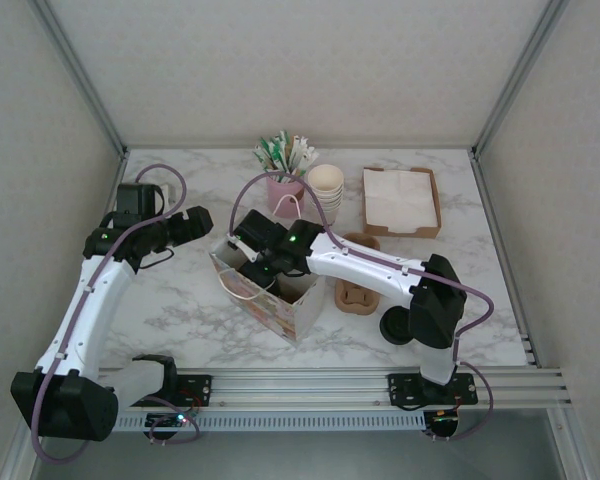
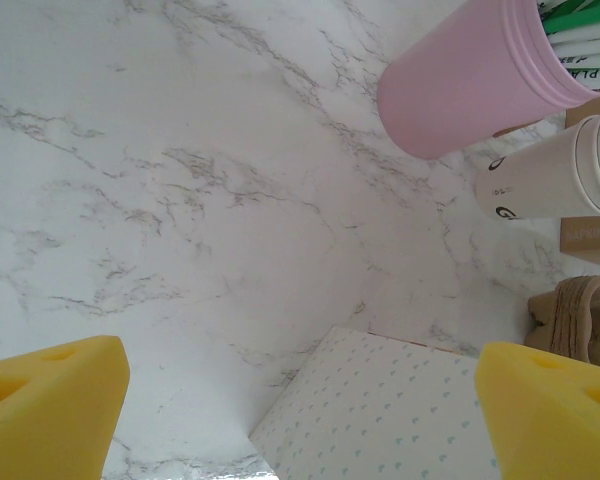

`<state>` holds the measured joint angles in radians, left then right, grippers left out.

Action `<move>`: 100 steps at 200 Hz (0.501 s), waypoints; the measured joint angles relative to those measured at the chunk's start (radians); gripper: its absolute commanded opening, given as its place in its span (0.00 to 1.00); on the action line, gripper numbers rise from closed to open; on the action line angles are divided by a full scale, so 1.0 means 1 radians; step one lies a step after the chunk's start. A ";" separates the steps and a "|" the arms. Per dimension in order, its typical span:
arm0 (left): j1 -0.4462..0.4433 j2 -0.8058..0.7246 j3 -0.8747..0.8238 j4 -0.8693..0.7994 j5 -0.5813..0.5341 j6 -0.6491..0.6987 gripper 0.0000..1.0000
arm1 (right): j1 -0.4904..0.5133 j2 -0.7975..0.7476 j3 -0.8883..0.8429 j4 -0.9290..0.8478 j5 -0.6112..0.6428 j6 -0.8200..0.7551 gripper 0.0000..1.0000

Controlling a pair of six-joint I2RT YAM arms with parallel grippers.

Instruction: Pack the takeout coffee

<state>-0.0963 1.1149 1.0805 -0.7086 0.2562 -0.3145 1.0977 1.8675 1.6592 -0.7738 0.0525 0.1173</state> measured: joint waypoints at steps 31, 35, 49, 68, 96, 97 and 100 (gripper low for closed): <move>0.000 0.000 0.000 0.000 0.000 0.000 0.90 | 0.000 -0.005 0.002 -0.005 0.004 0.007 0.56; 0.000 0.000 0.000 0.000 0.000 0.000 0.90 | 0.001 -0.007 0.002 -0.006 0.005 0.008 0.56; 0.000 0.000 0.000 0.000 0.000 0.000 0.90 | 0.002 -0.013 0.001 -0.009 0.007 0.011 0.56; 0.000 0.000 0.000 0.000 0.000 0.000 0.90 | 0.004 -0.023 -0.003 -0.012 0.007 0.018 0.56; 0.000 0.000 0.000 0.000 0.000 -0.003 0.90 | 0.008 -0.059 -0.031 -0.011 0.007 0.027 0.57; 0.000 0.000 0.000 0.000 0.000 -0.003 0.91 | 0.008 -0.060 -0.032 -0.011 0.006 0.027 0.57; 0.000 0.000 0.000 0.000 0.000 -0.003 0.91 | 0.009 -0.063 -0.034 -0.011 0.007 0.029 0.57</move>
<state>-0.0963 1.1152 1.0805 -0.7086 0.2565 -0.3176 1.1069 1.8042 1.6249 -0.7849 0.0593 0.1459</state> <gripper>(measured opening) 0.902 0.644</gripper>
